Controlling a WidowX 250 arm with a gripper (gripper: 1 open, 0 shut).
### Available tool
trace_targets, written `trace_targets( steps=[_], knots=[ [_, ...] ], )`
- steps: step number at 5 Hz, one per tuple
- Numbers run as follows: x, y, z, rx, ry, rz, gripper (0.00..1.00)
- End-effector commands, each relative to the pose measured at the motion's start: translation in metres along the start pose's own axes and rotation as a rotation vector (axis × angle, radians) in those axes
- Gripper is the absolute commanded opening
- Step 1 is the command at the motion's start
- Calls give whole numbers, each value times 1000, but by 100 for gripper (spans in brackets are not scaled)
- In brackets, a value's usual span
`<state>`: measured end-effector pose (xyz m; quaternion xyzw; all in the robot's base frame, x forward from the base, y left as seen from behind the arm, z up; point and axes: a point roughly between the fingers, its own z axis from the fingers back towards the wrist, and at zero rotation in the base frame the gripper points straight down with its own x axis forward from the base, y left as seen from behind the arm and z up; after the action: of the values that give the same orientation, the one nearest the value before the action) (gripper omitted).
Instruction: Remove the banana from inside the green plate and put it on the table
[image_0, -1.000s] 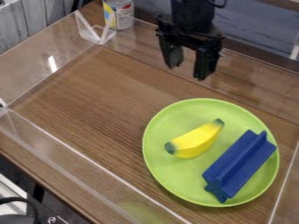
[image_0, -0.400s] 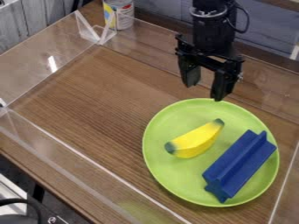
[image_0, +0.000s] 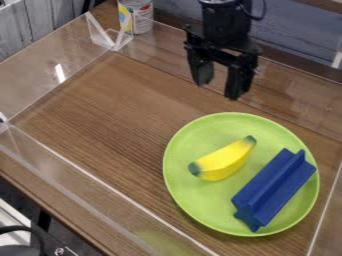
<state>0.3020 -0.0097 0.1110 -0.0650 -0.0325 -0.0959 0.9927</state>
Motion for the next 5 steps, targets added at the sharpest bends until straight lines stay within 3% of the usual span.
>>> trace_targets(
  steps=[1,2,3,5],
  knots=[
    [10,-15,15,6,-76,-9,100],
    [14,-32,5,-2,-61,-57,100],
    [9,-35,-6,-5,-37,-74,100],
    [-8,-41,-38,-11,16,-188,100]
  ],
)
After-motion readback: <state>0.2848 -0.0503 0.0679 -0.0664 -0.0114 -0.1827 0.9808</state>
